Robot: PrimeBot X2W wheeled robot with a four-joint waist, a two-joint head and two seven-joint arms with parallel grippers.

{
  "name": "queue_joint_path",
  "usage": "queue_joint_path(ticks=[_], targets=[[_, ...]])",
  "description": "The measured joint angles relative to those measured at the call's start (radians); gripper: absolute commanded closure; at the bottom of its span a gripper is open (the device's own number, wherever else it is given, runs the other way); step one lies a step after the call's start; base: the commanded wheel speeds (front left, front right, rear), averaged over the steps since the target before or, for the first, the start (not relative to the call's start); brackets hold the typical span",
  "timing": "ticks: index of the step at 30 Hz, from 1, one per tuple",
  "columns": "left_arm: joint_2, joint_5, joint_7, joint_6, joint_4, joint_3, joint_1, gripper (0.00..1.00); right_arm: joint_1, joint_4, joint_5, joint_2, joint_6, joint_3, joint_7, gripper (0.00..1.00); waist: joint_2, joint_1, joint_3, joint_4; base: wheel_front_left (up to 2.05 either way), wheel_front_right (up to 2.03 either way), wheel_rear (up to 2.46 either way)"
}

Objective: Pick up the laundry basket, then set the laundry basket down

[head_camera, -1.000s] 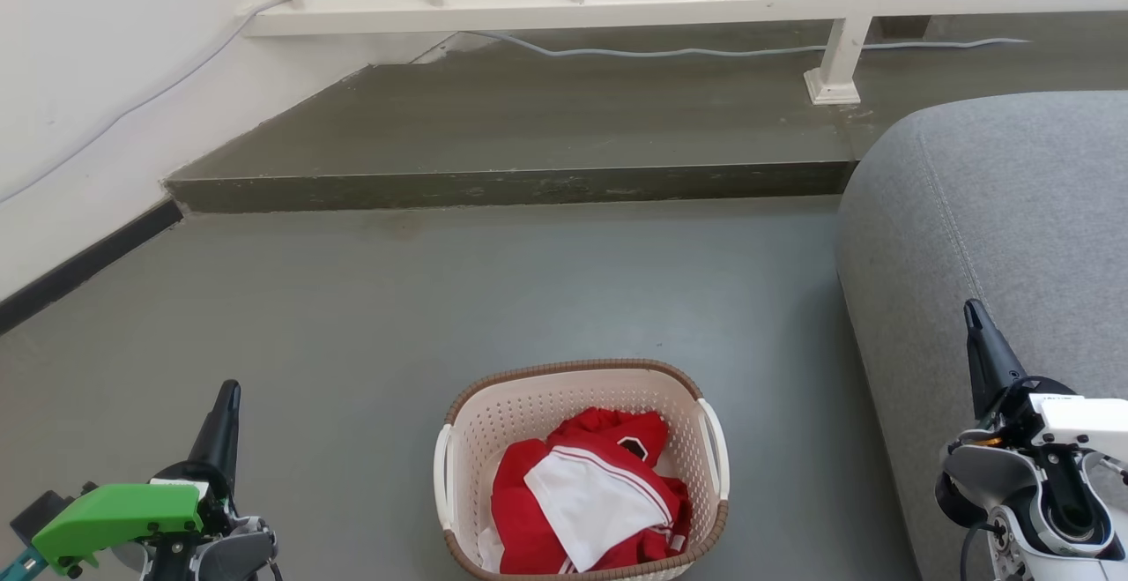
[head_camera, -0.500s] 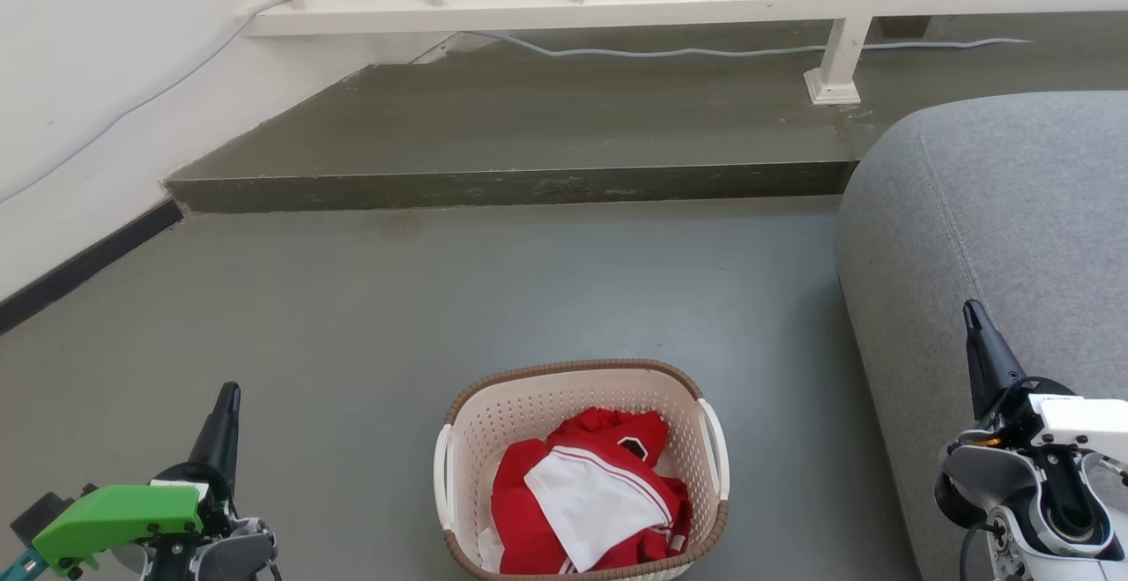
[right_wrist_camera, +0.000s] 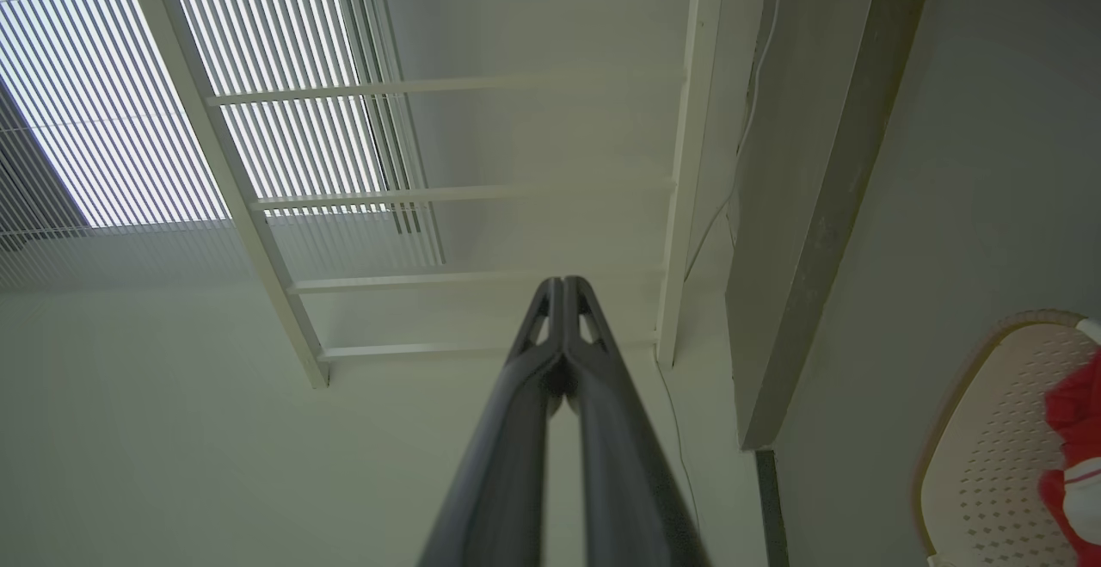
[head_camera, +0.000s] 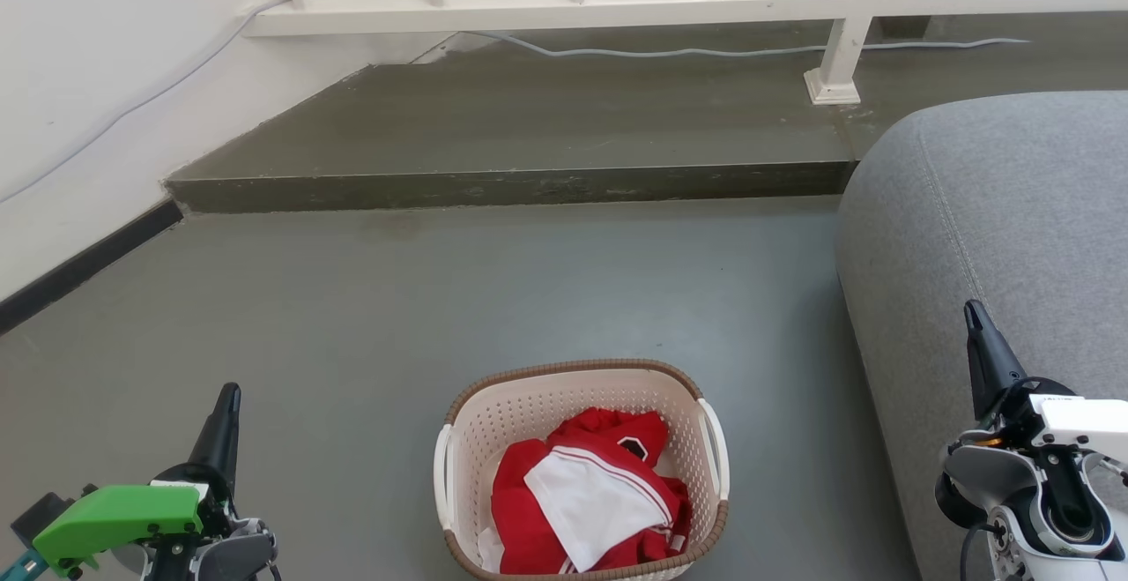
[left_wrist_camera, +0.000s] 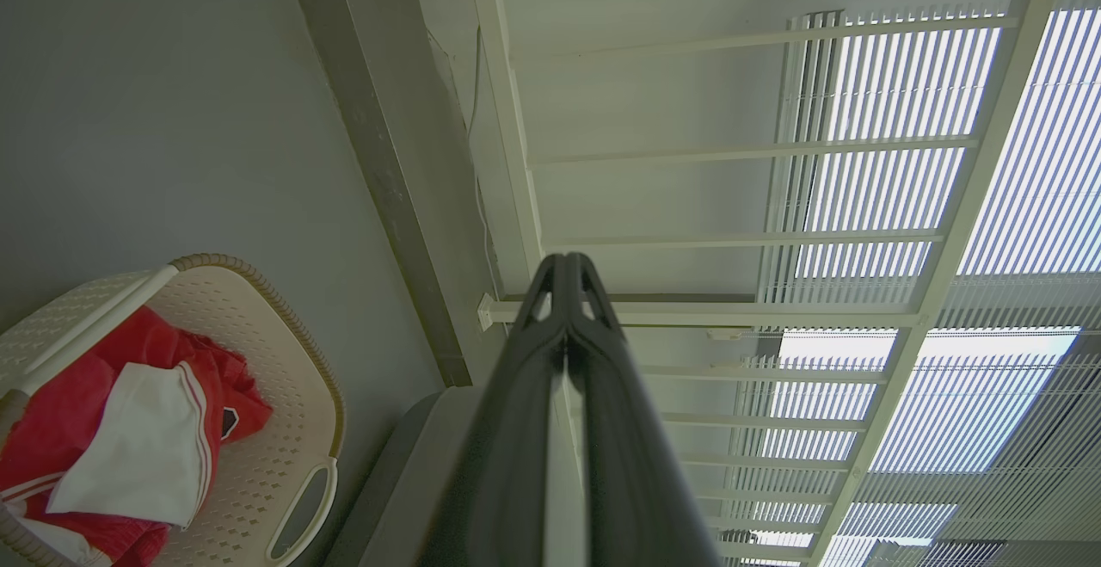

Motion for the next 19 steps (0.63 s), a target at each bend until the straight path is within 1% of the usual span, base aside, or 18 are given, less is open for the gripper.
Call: queue_joint_path(ticks=[19], targets=[[-0.001, 0.000, 0.000, -0.007, 0.002, 0.002, -0.001, 1.00, 0.000, 0.002, 0.000, 0.001, 0.000, -0.002, 0.001, 1.00, 0.0000, 0.0000, 0.000, 0.000, 0.00, 0.00, 0.00]])
